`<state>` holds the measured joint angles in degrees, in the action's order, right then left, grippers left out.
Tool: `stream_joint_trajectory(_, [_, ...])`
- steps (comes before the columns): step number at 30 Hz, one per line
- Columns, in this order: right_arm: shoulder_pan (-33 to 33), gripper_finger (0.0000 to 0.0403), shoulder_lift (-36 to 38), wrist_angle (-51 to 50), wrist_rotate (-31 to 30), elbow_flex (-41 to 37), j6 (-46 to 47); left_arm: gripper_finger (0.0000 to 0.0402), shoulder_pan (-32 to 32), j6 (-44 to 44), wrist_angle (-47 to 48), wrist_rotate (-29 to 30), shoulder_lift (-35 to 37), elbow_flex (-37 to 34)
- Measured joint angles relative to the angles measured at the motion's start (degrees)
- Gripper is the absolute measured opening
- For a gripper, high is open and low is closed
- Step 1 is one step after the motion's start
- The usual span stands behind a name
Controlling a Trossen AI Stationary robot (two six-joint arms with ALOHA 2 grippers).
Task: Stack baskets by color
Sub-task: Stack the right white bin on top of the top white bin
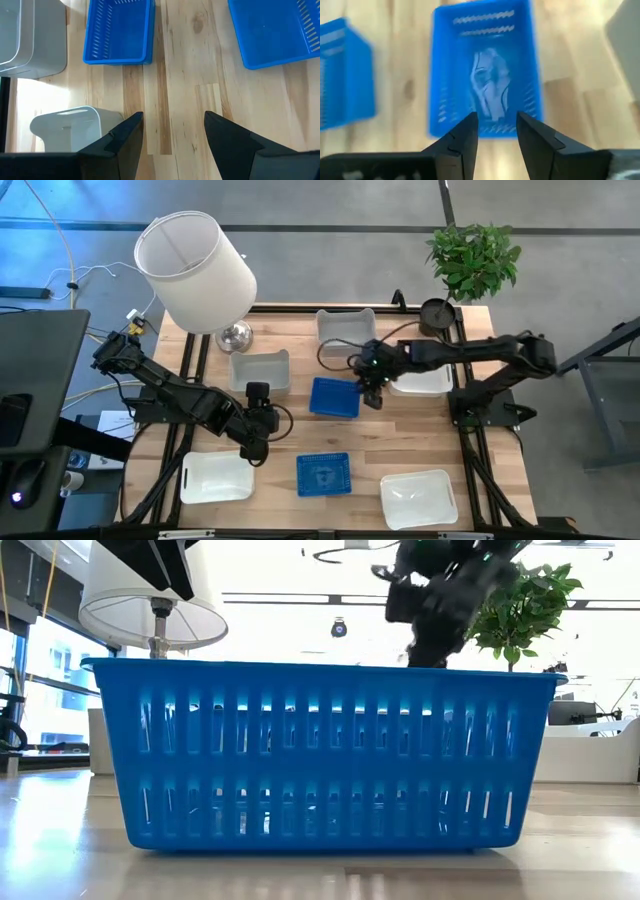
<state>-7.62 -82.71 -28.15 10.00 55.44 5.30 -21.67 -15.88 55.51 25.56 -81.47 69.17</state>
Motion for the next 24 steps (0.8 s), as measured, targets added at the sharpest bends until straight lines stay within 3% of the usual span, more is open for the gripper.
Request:
stream_joint_trajectory(7, [10.4, 0.0122, 3.9, -8.3, -0.1, 0.0, 4.4, 0.0195, 0.0, 0.0, 0.0, 0.0, 0.0, 0.0])
stream_joint_trajectory(14, [23.6, 0.0121, 5.2, -10.5, -0.5, 0.0, 10.9, 0.0195, 0.0, 0.0, 0.0, 0.1, 0.0, 0.0])
stream_joint_trajectory(24, [40.6, 0.0121, 5.2, -10.6, -9.1, 0.0, 21.8, 0.0195, 0.0, -4.6, -0.1, 0.1, 0.0, 0.0])
